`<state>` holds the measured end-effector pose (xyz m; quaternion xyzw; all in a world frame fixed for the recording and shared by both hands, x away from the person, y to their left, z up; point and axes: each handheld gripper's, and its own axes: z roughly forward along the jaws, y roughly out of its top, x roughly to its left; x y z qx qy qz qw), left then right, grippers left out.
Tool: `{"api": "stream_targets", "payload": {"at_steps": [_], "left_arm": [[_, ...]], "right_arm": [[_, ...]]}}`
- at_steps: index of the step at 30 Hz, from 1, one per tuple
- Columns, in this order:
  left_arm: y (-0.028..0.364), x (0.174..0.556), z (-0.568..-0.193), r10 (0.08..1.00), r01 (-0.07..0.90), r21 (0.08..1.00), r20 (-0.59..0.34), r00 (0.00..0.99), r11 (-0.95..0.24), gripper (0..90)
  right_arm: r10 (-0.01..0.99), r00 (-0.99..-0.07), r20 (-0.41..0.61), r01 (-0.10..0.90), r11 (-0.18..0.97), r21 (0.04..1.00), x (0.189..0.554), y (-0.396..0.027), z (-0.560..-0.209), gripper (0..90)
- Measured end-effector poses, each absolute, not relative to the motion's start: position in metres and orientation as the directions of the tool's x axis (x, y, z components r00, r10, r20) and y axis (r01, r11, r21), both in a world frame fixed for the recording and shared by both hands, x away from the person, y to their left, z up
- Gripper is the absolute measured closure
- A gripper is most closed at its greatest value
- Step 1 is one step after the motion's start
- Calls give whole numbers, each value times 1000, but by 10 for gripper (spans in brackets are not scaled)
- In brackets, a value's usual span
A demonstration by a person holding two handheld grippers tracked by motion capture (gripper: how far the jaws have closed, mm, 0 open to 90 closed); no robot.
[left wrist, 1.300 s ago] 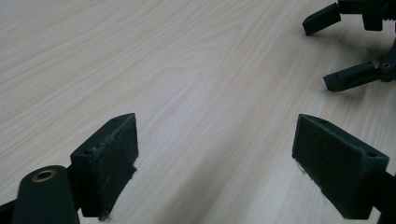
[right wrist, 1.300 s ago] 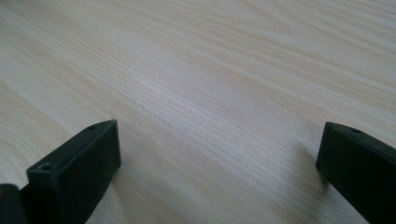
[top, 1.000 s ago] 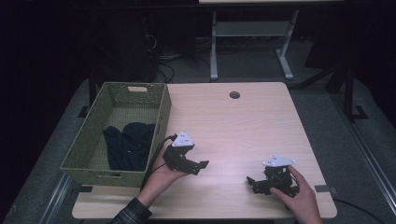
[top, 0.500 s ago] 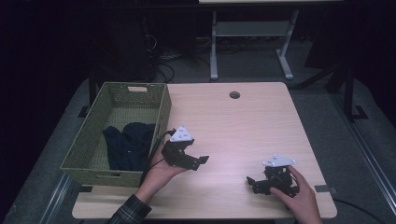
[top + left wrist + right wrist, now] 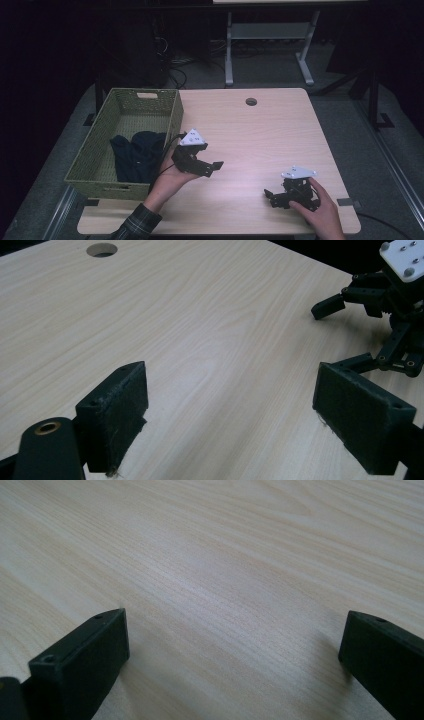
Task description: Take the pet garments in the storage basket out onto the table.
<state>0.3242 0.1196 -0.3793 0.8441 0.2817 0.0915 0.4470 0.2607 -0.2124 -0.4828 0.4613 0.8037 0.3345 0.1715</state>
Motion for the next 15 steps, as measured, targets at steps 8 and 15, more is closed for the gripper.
{"api": "stream_targets", "payload": {"at_steps": [8, 15], "left_arm": [[123, 330, -370, 559, 389, 812, -95, 824, -436, 140], [126, 337, -363, 560, 388, 819, -101, 822, -422, 139]], "right_arm": [[856, -516, 33, 627, 351, 696, 261, -212, -483, 0], [856, -516, 34, 628, 351, 695, 261, -212, -483, 0]]}}
